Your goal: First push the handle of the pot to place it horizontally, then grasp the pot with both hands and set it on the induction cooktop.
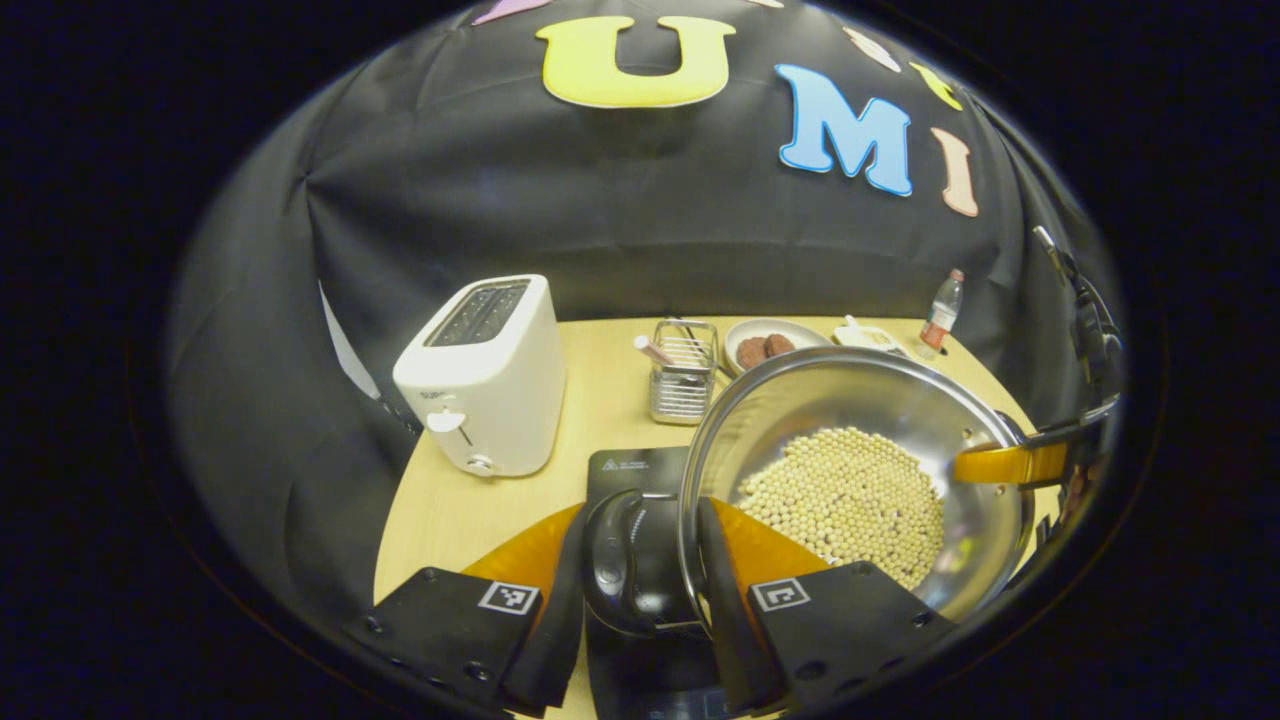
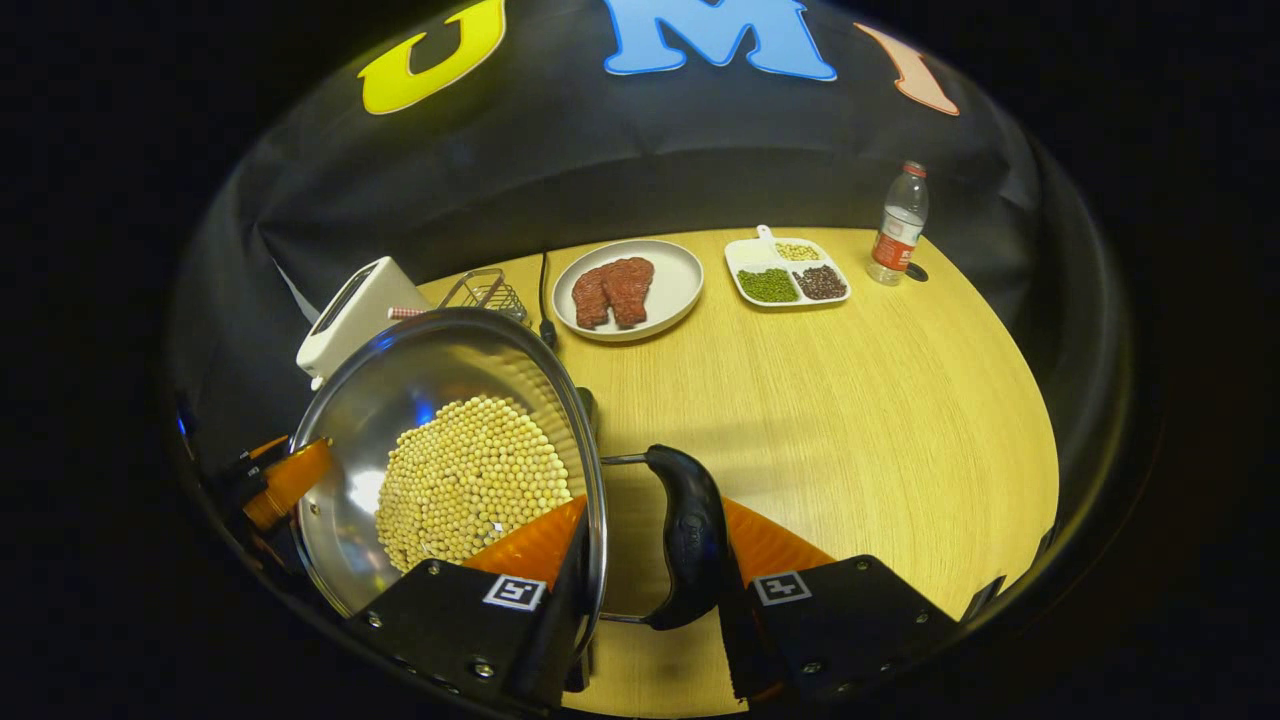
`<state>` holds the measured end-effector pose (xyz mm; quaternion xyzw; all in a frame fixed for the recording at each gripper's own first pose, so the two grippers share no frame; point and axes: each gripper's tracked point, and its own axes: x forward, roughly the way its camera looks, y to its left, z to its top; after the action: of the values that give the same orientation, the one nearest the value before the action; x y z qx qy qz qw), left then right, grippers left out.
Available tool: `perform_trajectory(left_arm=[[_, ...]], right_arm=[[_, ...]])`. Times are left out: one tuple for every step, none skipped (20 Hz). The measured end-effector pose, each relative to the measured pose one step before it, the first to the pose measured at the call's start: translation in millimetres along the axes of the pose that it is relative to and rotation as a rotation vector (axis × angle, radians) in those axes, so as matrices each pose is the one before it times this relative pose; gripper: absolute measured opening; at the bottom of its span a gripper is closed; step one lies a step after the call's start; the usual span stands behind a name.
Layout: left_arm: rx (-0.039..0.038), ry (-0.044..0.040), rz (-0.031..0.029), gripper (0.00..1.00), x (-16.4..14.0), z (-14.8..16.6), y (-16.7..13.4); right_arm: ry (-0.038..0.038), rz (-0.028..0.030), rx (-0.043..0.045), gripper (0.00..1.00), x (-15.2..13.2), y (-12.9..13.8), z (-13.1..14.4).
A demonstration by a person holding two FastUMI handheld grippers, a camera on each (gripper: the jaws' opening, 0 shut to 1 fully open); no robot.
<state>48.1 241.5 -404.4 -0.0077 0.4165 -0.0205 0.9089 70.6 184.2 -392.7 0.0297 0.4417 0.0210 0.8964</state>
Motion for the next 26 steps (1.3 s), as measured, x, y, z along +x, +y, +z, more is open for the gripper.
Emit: perform_trajectory(left_arm=[[-0.00408,0.00234,0.00149,0.60,1.98,0.21,5.94],[-0.00084,0.00066,0.00085,0.60,3.36,-0.52,4.50],[0.00221,0.00082,0.00168,0.60,2.69,-1.23,4.09],[0.00373,-0.00063,0.00084,0.60,4.96,-0.52,4.33],[0.00019,0.00151,0.00006,0.60,3.37,-1.14,4.56],[-0.00411,0.00399,-0.00088,0.60,2.31,-2.19,4.50],[-0.00216,0.00368,0.00154,0.60,3.26,-1.23,4.37],[0.00202,0.00242,0.00236,0.60,2.96,-1.91,2.81],[-0.00007,0.00458,0.00050,0.60,3.89,-2.37,1.91],[-0.00278,0.00535,-0.00194,0.60,2.57,-1.90,3.11],[-0.00204,0.00323,-0.00221,0.60,3.02,-1.50,2.11],[0.00149,0.00272,-0.00249,0.63,3.00,-1.34,1.43],[0.00279,-0.00009,-0.00194,0.60,3.75,-0.18,1.81],[0.00297,-0.00084,-0.00192,0.63,2.25,-0.14,0.70],[0.00041,0.00074,-0.00123,0.63,2.99,0.00,0.86],[-0.00081,0.00147,-0.00031,0.63,3.20,-1.31,0.71],[0.00001,0.00004,-0.00052,0.63,3.11,-1.48,1.31],[0.00040,0.00468,-0.00322,0.63,2.72,-2.21,0.46],[-0.00412,0.00562,-0.00465,0.63,3.18,-2.28,0.50],[-0.00721,-0.00848,-0.00320,0.63,0.49,1.61,0.11],[-0.00256,-0.00049,-0.00240,0.63,1.15,0.37,1.17],[-0.00104,-0.00218,-0.00111,0.60,0.36,-0.43,1.53],[0.00216,-0.00180,-0.00144,0.63,0.15,1.06,0.39],[0.00633,-0.00272,-0.00249,0.63,-0.91,-0.56,-0.14],[0.00580,-0.00315,-0.00362,0.63,0.84,0.76,0.34],[0.00284,-0.00351,-0.00004,0.63,0.69,-0.01,-0.03]], right_arm=[[0.00209,0.00066,0.00020,0.61,3.70,4.95,-1.41],[0.00313,0.00019,-0.00085,0.61,2.71,4.35,-1.10],[0.00179,-0.00032,-0.00055,0.61,3.95,3.86,0.09],[0.00301,0.00089,-0.00231,0.61,3.71,4.25,-0.84],[0.00485,0.00051,0.00144,0.61,5.21,3.46,-1.07],[0.00275,0.00066,0.00149,0.61,3.59,2.74,-0.88],[0.00377,0.00030,-0.00057,0.61,4.46,2.68,-0.81],[0.00467,-0.00042,-0.00033,0.60,3.57,3.28,-1.21],[0.00196,-0.00214,0.00020,0.61,4.80,1.91,-0.33],[0.00350,-0.00261,-0.00037,0.61,2.94,1.71,-1.00],[0.00445,-0.00218,0.00288,0.61,3.84,0.81,-1.50],[0.00185,-0.00197,0.00115,0.61,3.90,0.56,-0.66],[0.00037,-0.00295,-0.00277,0.61,3.25,0.19,0.75],[0.00315,-0.00148,-0.00055,0.61,2.16,0.14,0.18],[0.00817,-0.00011,0.00350,0.61,2.54,1.30,-1.23],[0.00447,0.00050,0.00077,0.61,2.28,1.14,-0.76],[0.00302,-0.00149,-0.00356,0.61,2.31,-0.40,1.03],[0.00136,-0.00368,-0.00162,0.61,1.03,0.06,-0.54],[-0.00024,-0.00182,-0.00113,0.61,0.01,0.43,-0.38],[0.00044,-0.00369,-0.00073,0.61,1.49,0.04,0.15],[-0.00141,-0.00052,0.00245,0.61,-1.26,0.86,-1.07],[0.00186,-0.00196,-0.00078,0.61,-0.29,-0.05,0.21],[0.00147,-0.00257,0.00220,0.61,-0.77,0.17,-1.33],[-0.00146,0.00012,0.00700,0.61,0.21,0.26,0.31],[-0.00135,0.00081,0.00500,0.61,0.96,-0.13,-0.36],[-0.00078,0.00160,0.00834,0.60,-0.26,0.31,-1.07]])
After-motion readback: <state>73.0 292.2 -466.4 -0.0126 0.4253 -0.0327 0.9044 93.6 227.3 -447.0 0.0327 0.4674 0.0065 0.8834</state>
